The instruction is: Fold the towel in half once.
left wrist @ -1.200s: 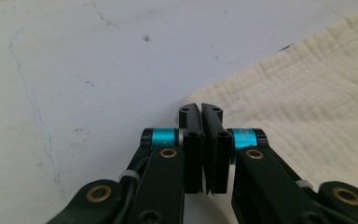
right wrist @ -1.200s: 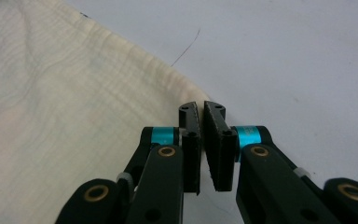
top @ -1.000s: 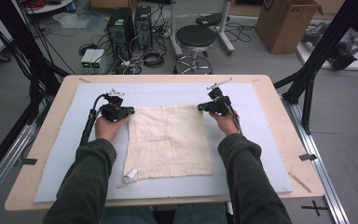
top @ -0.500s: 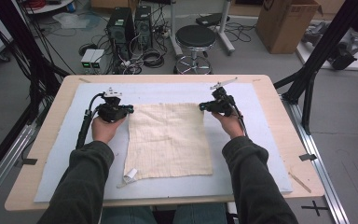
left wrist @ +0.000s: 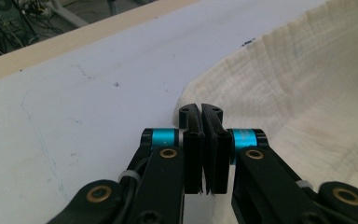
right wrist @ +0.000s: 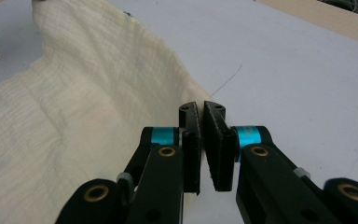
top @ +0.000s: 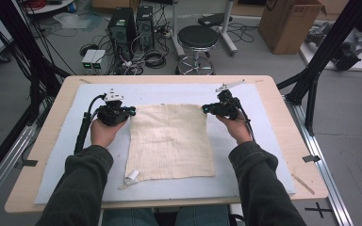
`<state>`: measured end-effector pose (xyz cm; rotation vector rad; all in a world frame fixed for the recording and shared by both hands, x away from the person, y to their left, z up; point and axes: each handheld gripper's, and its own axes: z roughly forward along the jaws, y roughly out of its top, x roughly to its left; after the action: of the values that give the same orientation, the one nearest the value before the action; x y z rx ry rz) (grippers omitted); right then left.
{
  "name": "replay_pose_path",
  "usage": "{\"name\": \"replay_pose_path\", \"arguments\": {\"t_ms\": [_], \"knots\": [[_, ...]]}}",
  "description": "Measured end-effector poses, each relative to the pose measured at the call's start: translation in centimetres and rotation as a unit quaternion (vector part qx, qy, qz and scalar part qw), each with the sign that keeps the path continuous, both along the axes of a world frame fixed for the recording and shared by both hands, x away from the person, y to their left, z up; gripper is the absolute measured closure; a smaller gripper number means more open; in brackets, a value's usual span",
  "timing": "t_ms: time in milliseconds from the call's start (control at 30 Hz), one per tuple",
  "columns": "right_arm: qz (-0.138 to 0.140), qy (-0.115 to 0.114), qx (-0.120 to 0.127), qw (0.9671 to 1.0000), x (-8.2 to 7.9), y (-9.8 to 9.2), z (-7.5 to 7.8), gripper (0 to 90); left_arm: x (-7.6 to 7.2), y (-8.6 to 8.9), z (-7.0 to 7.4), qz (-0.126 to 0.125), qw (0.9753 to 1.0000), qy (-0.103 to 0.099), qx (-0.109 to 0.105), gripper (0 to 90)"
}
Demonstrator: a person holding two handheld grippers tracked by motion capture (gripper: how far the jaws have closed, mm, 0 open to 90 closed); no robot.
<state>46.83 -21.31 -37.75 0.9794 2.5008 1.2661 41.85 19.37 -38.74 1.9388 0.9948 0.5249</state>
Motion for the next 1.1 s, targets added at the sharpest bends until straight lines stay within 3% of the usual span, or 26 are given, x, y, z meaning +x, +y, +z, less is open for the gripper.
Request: {"name": "replay_pose_path", "arguments": {"t_ms": [233,467,967,1100], "knots": [[0.007,0.002,0.002,1.0000,-0.8,-0.4,-0.2,85.3,-1.3,0.6,-0.8,-0.003,1.0000,0.000,-0.006,86.9],[0.018,-0.004,0.010,0.9998,-1.8,-0.5,0.1,85.3,-2.5,0.9,-0.5,-0.011,0.9998,-0.016,-0.011,86.9],[0.034,-0.012,0.018,0.9992,-3.8,-1.2,0.2,85.3,-4.6,0.8,-0.3,-0.030,0.9991,-0.028,-0.012,86.8],[0.034,-0.013,0.022,0.9991,-4.5,-1.4,0.1,85.3,-5.3,0.6,0.0,-0.046,0.9985,-0.029,0.004,86.8]]}}
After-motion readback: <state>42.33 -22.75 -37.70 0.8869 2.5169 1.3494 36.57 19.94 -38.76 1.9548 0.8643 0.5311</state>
